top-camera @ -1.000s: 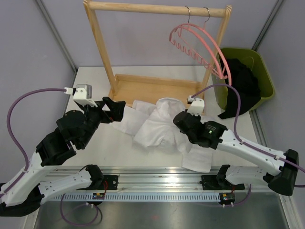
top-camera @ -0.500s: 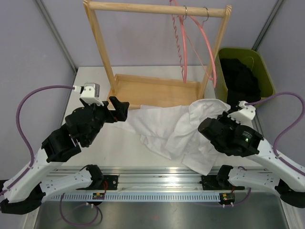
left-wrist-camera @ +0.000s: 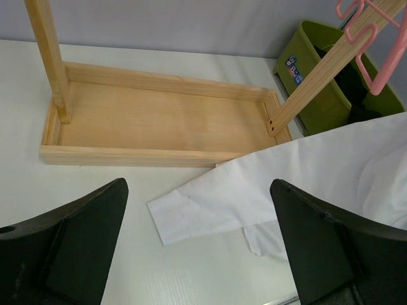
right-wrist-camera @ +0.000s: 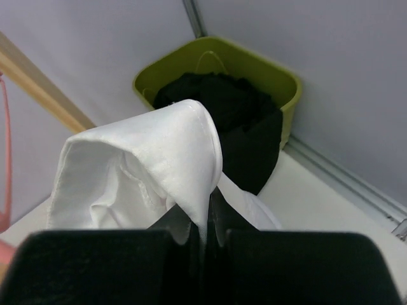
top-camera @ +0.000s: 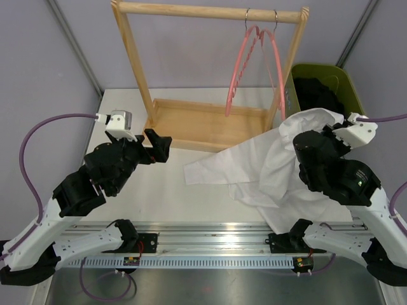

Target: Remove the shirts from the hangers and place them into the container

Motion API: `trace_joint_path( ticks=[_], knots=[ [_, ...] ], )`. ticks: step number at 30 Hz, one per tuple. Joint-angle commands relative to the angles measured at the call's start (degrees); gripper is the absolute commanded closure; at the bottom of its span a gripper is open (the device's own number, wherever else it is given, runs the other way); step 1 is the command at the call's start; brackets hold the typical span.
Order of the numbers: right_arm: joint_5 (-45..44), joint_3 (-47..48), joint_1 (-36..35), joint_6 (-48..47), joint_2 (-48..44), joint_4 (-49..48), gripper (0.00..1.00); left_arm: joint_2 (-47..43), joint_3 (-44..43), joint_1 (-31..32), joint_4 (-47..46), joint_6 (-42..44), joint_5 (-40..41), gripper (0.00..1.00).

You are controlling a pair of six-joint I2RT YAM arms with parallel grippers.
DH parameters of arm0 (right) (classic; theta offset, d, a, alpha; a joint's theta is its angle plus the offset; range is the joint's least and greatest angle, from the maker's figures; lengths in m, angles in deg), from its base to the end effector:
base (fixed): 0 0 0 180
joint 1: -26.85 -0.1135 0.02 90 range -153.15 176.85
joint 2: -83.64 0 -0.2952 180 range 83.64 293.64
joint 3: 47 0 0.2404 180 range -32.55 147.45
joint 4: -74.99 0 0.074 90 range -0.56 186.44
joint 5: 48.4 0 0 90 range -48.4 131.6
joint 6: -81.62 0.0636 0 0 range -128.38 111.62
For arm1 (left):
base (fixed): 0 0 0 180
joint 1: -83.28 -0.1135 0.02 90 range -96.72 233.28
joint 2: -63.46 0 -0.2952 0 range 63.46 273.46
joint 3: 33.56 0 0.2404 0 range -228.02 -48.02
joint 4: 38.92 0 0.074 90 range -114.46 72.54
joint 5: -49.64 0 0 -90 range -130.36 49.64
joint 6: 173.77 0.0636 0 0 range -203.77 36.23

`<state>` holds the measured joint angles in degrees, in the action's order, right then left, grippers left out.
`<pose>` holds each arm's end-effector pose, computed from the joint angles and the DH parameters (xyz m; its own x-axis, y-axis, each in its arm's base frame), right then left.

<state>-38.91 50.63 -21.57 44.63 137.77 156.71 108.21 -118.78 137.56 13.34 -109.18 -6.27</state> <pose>0.1052 0.0240 0.4659 0.0652 0.2719 -0.9601 0.5632 0.7842 0.2604 0.0974 -0.0744 0.4515 -0.2588 -0.2488 -0.9333 0.2668 0.9103 -0.3166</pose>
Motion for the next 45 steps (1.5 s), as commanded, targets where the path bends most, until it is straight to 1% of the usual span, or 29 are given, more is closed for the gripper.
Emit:
trace_joint_path(
  ticks=[1, 2, 5, 6, 7, 10, 11, 12, 13, 14, 15, 16, 17, 18, 22, 24, 28, 31, 32, 34, 36, 37, 38, 39, 40, 42, 43, 44, 45],
  knots=[
    [-6.4, -2.7, 2.2, -27.8, -4.7, -22.9, 1.0, 0.0, -2.5, 0.2, -1.2, -0.4, -1.4, 0.01],
    [-7.0, -5.3, 2.3, -39.1, -5.6, -34.8, 1.0, -0.1, -2.4, 0.2, -1.4, -0.4, -1.4, 0.01],
    [-5.3, -7.6, 3.4, -58.9, -7.5, -56.3, 1.0, -0.3, -2.3, 0.2, -1.9, -0.1, -1.8, 0.01],
    [-3.0, -6.9, 3.8, -60.7, -6.3, -58.2, 1.0, -0.2, -2.3, 0.2, -1.9, -0.2, -2.2, 0.01],
    [-1.8, -5.6, 4.7, -61.6, -5.1, -57.3, 1.0, -0.1, -2.3, 0.2, -2.1, -0.2, -2.4, 0.01],
    [4.6, 1.7, 6.6, -61.0, 1.2, -52.7, 1.0, 0.2, -2.3, 0.2, -2.3, -0.2, -3.1, 0.01],
    [6.4, 6.4, 9.0, -58.9, 3.1, -47.6, 1.0, 0.0, -2.2, 0.1, -2.4, -0.3, -3.2, 0.01],
    [11.6, 9.1, 10.8, -56.7, 6.6, -43.9, 1.0, 0.0, -2.3, 0.2, -2.2, -0.3, -3.4, 0.01],
    [14.9, 11.7, 13.2, -51.5, 8.3, -36.5, 1.0, -0.2, -2.1, 0.2, -2.2, -0.3, -3.4, 0.01],
    [18.5, 16.9, 20.1, -49.0, 11.7, -32.9, 1.0, -0.6, -2.1, 0.1, -2.1, -0.3, -3.7, 0.01],
    [27.3, 19.0, 23.9, -47.1, 13.4, -30.1, 1.0, -0.9, -1.9, 0.2, -2.2, -0.3, -3.8, 0.01],
    [31.8, 20.9, 28.5, -44.3, 14.9, -26.3, 1.0, -1.2, -1.7, 0.2, -2.4, -0.3, -3.9, 0.01],
    [35.7, 23.4, 35.6, -43.8, 18.3, -25.5, 1.0, -1.3, -1.7, 0.2, -2.5, -0.2, -4.0, 0.01],
    [41.3, 24.7, 39.1, -43.4, 20.1, -24.9, 1.0, -1.7, -1.7, 0.2, -2.5, -0.2, -4.1, 0.01],
    [50.5, 33.1, 50.4, -41.6, 29.2, -22.4, 1.0, -1.6, -2.1, 0.2, -2.1, 0.7, -4.0, 0.01],
    [54.2, 39.5, 53.7, -41.6, 34.5, -21.7, 1.0, -1.3, -2.7, 0.1, -2.0, 1.1, -4.4, 0.01],
    [54.8, 49.1, 56.1, -45.0, 41.7, -24.4, 1.0, -0.6, -2.6, 0.1, -2.4, 1.5, -5.4, 0.01],
    [56.0, 60.1, 57.7, -47.5, 48.2, -25.5, 1.0, 0.1, -3.2, 0.1, -2.0, 1.9, -5.6, 0.01],
    [56.2, 67.7, 58.2, -48.2, 52.4, -25.5, 1.0, 0.2, -3.2, 0.1, -2.1, 1.9, -5.7, 0.01],
    [57.3, 73.3, 59.1, -49.0, 55.8, -28.7, 1.0, 0.4, -3.1, 0.0, -2.1, 1.9, -5.7, 0.01],
    [59.1, 71.7, 59.2, -49.5, 55.6, -34.8, 1.0, 0.6, -2.8, 0.0, -2.5, 1.8, -6.1, 0.01],
    [60.2, 67.4, 59.1, -50.2, 55.1, -43.5, 1.0, 0.7, -2.9, 0.0, -2.2, 1.8, -6.3, 0.01],
    [61.2, 64.7, 59.2, -50.3, 53.5, -48.6, 1.0, 0.9, -2.8, 0.0, -2.0, 1.9, -6.0, 0.01],
    [62.4, 62.1, 59.2, -51.1, 52.8, -59.0, 1.0, 1.0, -2.6, 0.0, -1.9, 2.1, -5.9, 0.01],
    [62.8, 59.8, 59.2, -51.6, 52.4, -63.3, 1.0, 1.1, -2.2, 0.0, -1.7, 2.2, -5.5, 0.01],
    [63.0, 64.2, 59.2, -52.3, 55.3, -66.6, 1.0, 1.2, -1.6, -0.1, -1.6, 2.2, -4.7, 0.01],
    [63.1, 73.8, 59.2, -52.6, 57.8, -65.7, 1.0, 1.3, -0.6, -0.1, -1.9, 2.1, -4.5, 0.01],
    [63.6, 78.0, 59.1, -52.6, 62.6, -65.5, 1.0, 1.3, -0.2, -0.2, -2.3, 2.1, -4.7, 0.01],
    [65.7, 79.8, 59.2, -52.6, 63.7, -66.5, 1.0, 1.3, 0.4, -0.3, -3.3, 1.9, -5.0, 0.01]
  ],
)
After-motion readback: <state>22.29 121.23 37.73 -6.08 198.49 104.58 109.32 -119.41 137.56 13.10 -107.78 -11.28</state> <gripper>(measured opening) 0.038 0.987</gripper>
